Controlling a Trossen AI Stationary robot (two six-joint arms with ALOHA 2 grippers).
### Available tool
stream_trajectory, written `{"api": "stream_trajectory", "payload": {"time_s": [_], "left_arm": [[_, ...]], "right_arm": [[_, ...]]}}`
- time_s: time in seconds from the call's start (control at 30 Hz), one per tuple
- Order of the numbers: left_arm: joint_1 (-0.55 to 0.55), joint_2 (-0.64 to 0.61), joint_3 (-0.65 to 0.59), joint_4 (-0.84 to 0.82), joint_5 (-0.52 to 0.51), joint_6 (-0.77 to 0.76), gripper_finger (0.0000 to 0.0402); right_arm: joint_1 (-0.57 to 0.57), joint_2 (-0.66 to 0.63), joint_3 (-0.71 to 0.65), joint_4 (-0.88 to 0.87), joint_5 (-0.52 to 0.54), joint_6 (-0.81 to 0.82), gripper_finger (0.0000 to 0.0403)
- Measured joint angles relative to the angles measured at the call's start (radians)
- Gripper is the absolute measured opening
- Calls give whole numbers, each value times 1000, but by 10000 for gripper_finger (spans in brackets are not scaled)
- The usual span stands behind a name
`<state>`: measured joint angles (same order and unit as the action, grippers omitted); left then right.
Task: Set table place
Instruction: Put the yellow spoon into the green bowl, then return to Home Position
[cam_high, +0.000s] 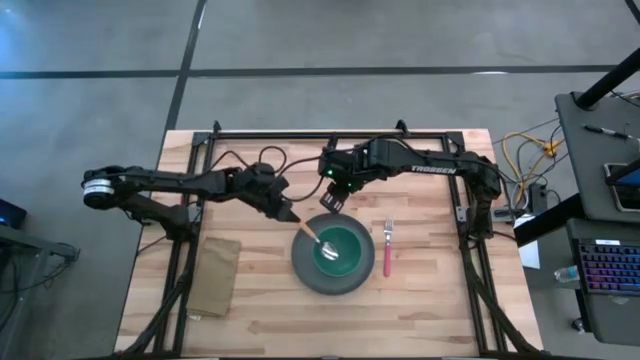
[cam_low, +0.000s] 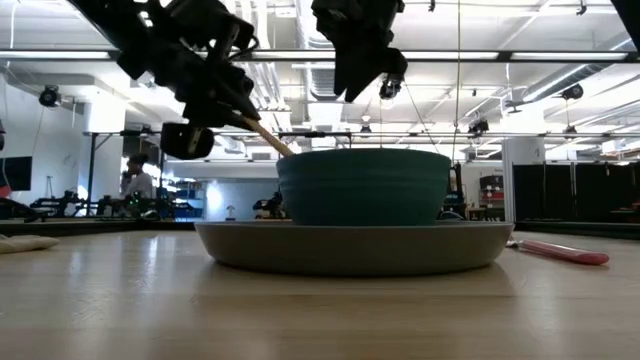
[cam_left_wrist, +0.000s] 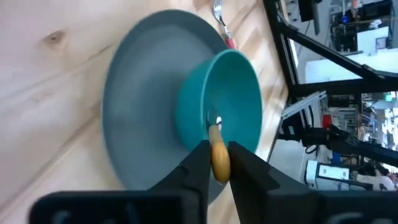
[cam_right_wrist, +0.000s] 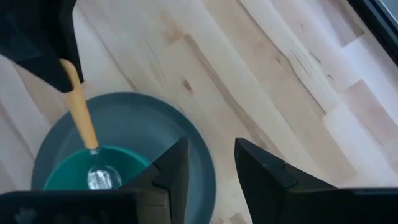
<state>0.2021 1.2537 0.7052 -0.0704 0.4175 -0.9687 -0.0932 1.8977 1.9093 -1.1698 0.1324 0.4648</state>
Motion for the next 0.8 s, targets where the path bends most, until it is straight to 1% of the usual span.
{"api": "stream_trajectory", "payload": {"time_s": [0.2,0.37,0.53,0.67,0.73,0.8], "left_arm": [[-16,1,0,29,-27,-46,102],[-19,0,0,37,-24,-46,136],[-17,-22,0,36,4,-35,147],[13,-80,5,29,30,-5,148],[43,-129,14,26,61,41,148],[75,-189,33,32,104,127,148]], "right_arm": [[6,0,-5,2,0,15,118],[6,1,-5,2,0,15,121],[6,1,-6,2,0,14,123],[6,1,-6,5,5,6,123],[6,-3,-6,23,27,-11,123],[3,-19,-3,50,29,-36,122]]}}
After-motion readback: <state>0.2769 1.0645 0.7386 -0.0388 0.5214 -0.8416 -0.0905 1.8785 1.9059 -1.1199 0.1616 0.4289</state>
